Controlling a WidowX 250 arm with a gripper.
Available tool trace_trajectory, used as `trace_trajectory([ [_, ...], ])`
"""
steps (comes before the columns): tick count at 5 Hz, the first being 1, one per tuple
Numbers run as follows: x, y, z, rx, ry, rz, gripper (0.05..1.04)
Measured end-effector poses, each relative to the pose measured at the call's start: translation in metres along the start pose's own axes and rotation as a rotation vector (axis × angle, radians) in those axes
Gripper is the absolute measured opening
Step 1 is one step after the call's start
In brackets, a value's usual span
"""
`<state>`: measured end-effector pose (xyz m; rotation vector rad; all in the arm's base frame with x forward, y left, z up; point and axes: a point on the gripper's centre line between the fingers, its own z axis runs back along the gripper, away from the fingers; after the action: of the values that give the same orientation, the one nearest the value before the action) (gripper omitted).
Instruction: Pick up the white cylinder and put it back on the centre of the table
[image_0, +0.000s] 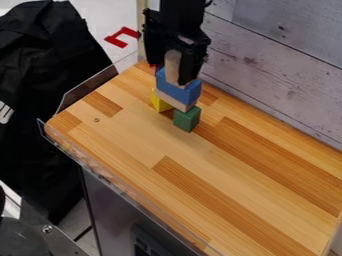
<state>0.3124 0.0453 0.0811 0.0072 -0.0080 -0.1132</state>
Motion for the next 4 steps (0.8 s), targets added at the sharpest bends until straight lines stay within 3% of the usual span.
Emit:
trace_trajectory([
  [1, 0.002, 0.003, -0.003, -0.011, 0.004, 0.014, 0.662],
  [2, 0.003, 0.002, -0.004, -0.016, 0.004, 0.024, 0.553],
  [3, 0.002, 0.001, -0.004, -0.027, 0.010, 0.021, 0.552],
  [4, 0.001, 0.001, 0.011, -0.010, -0.020, 0.024, 0.553],
])
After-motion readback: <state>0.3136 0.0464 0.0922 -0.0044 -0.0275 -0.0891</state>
